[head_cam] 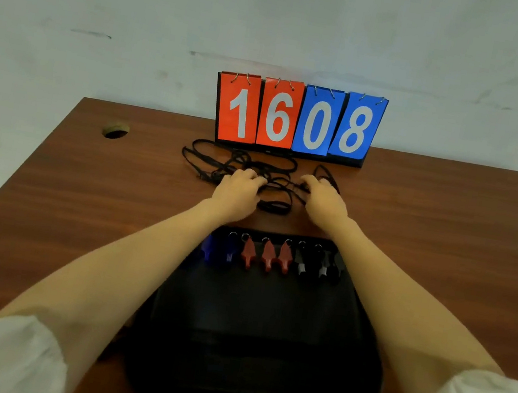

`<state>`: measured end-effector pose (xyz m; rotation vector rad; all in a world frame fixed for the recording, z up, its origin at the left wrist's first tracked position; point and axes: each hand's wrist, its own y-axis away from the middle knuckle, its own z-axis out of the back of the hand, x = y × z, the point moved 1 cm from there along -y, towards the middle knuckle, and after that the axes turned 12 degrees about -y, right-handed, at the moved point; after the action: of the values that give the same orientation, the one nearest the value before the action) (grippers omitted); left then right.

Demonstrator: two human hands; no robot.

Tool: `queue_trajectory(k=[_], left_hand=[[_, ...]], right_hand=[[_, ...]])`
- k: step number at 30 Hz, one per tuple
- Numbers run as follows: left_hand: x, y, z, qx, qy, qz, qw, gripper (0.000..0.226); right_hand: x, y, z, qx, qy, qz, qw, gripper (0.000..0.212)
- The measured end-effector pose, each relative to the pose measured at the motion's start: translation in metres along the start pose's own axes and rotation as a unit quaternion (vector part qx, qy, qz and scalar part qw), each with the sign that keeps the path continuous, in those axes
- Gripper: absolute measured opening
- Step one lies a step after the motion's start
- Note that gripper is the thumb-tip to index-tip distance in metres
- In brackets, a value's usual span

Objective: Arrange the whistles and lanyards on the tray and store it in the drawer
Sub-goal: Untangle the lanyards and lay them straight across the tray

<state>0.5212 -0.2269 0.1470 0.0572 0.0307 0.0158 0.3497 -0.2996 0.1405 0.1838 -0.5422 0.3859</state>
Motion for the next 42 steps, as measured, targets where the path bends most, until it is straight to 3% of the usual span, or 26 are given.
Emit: queue_trajectory(k=[5, 12, 21, 24, 26, 29, 31, 35, 42], left_hand=[[-0.004, -0.027, -0.025, -0.044, -0.008, -0.017, 0.999, 0.051], [0.000, -0.038, -0.045, 0.045, -0.028, -0.033, 0.998, 0.048], [-0.011, -0.029, -0.031, 0.103, -0.084, 0.011, 0.991, 0.050], [-0.029, -0.025, -0.007, 0.031, -0.056, 0.053, 0.997, 0.051], [-0.042, -0.023, 0.023, -0.045, 0.060, 0.060, 0.995, 0.058], [-0.065, -0.017, 0.078, -0.097, 0.328, 0.006, 0.940, 0.065], [-0.077, -0.011, 0.112, -0.131, 0.414, -0.024, 0.901, 0.058], [-0.084, -0.002, 0.148, -0.192, 0.404, -0.014, 0.894, 0.021], [-0.065, 0.032, 0.205, -0.280, 0.324, 0.006, 0.904, 0.020]], right_hand=[[-0.016, -0.027, -0.016, -0.041, 0.021, 0.048, 0.998, 0.044], [-0.022, -0.037, -0.021, -0.051, 0.038, 0.104, 0.993, 0.028], [0.000, -0.021, 0.021, -0.167, -0.160, 0.056, 0.971, 0.022], [0.025, -0.015, 0.055, -0.169, -0.276, 0.043, 0.945, 0.019], [0.041, -0.010, 0.077, -0.172, -0.304, 0.063, 0.935, 0.020], [0.066, 0.004, 0.109, -0.171, -0.322, 0.109, 0.925, 0.020], [0.081, 0.016, 0.129, -0.168, -0.344, 0.138, 0.914, 0.021], [0.109, 0.044, 0.166, -0.190, -0.383, 0.198, 0.882, 0.028], [0.131, 0.091, 0.222, -0.266, -0.437, 0.233, 0.827, 0.031]])
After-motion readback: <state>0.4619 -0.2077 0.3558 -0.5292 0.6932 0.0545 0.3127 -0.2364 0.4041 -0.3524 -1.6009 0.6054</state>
